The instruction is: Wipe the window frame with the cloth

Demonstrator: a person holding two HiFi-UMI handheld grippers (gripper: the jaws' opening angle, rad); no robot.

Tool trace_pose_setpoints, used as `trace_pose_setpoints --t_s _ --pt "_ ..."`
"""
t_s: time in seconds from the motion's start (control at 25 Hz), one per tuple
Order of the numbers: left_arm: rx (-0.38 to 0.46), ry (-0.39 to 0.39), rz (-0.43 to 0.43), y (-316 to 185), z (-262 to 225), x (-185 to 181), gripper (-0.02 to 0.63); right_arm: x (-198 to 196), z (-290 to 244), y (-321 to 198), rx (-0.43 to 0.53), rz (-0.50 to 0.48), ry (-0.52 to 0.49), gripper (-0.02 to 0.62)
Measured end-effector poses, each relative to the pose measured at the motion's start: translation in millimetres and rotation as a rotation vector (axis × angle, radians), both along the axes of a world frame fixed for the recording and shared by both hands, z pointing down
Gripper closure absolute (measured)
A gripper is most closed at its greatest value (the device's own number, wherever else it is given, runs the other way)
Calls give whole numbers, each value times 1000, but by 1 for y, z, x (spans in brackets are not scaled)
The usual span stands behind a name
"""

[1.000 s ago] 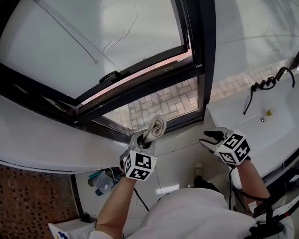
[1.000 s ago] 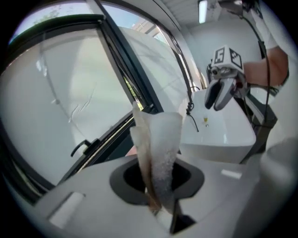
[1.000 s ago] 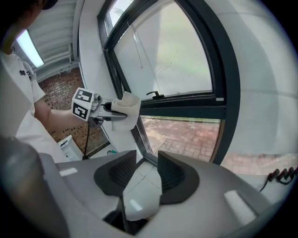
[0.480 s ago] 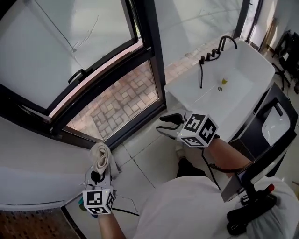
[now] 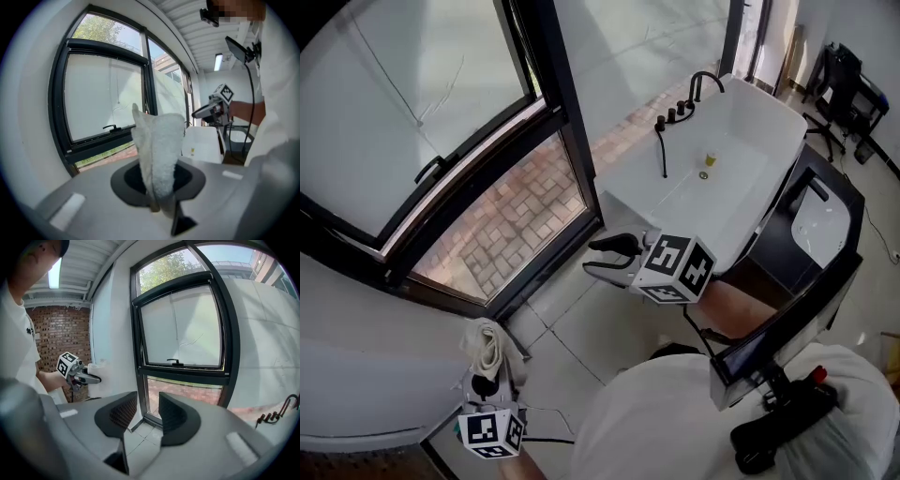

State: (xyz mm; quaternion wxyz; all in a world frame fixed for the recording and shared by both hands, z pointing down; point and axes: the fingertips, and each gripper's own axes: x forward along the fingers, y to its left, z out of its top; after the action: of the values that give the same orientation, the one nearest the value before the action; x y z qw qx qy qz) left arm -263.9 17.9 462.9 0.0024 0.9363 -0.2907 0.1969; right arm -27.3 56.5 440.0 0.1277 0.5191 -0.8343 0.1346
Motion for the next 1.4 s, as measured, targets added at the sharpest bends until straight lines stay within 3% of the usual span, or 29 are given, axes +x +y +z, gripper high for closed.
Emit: trace_pose_setpoints --t_s 0.28,0.68,1.4 --pt "2 -18 -12 8 5 11 515 12 -24 5 79 0 -8 449" --pt "22 -21 40 27 -7 47 515 30 -27 38 73 8 -4 449" --pt "24 -36 11 46 -4 43 515 20 -27 46 80 -43 15 449"
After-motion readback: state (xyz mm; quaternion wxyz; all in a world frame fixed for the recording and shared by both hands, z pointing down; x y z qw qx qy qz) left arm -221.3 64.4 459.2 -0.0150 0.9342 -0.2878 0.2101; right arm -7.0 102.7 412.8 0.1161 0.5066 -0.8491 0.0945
